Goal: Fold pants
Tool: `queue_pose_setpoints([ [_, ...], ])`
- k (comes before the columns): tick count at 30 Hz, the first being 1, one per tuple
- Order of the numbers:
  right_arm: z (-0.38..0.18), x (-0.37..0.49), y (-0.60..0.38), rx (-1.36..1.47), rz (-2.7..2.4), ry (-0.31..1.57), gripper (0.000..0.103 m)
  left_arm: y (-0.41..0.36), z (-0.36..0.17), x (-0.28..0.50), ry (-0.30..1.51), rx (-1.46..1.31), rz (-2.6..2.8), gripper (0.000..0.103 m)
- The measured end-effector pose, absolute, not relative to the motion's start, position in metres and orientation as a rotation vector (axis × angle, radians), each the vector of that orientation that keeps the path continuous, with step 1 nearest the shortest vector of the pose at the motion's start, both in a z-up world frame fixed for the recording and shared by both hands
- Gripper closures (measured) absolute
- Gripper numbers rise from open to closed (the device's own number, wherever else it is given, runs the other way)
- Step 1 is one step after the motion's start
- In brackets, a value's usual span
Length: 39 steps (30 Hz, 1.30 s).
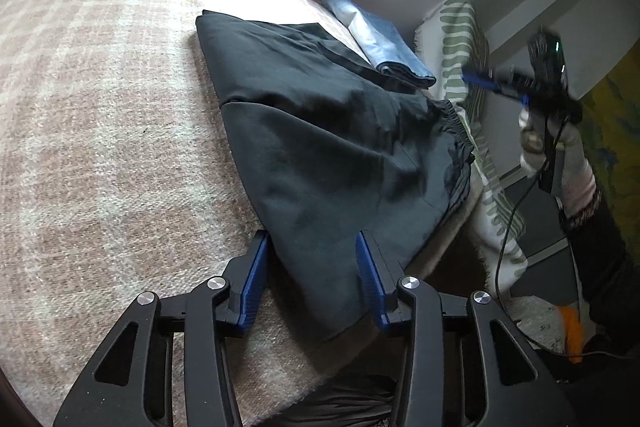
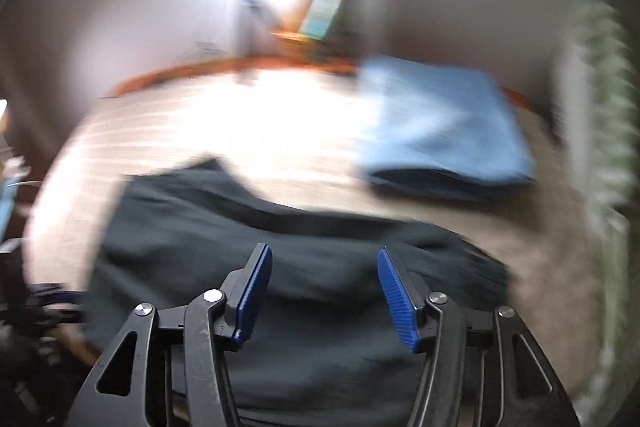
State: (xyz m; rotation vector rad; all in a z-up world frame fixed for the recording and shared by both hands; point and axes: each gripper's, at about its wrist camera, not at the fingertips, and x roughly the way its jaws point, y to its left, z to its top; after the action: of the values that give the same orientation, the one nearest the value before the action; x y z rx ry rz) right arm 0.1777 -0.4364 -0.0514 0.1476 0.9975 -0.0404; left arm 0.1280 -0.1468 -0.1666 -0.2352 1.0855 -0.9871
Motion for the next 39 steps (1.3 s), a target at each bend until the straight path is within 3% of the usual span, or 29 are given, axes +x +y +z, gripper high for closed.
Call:
queue_pose_setpoints([
  [12,-0.09,0.288,-0.332,0.098,0.355,1.017,0.041,-0.148,-0.169,0.13,1.064,-0.25,-1.005,0.064],
  [25,-0.165,0.365,-0.288,0.159,0.593,1.225,0.043,-0.155,-0.171,0.134,1.039,-0.272,-1.013,0.064],
  [30,-0.166,0.366,-0.274,0.145,0.674,1.241,0.053,-0.155,-0.174,0.138,1.041,-0.3,-1.022,0.064],
  [37,-0.166,0.373,-0.257,0.071,0.676,1.252,0.057,-0.153,-0.176,0.14,1.049,-0.338,-1.02,0.061],
  [39,-0.168,0.374,-0.248,0.04,0.664,1.254,0.068,-0.153,-0.176,0.139,1.049,-0.338,-1.021,0.061],
])
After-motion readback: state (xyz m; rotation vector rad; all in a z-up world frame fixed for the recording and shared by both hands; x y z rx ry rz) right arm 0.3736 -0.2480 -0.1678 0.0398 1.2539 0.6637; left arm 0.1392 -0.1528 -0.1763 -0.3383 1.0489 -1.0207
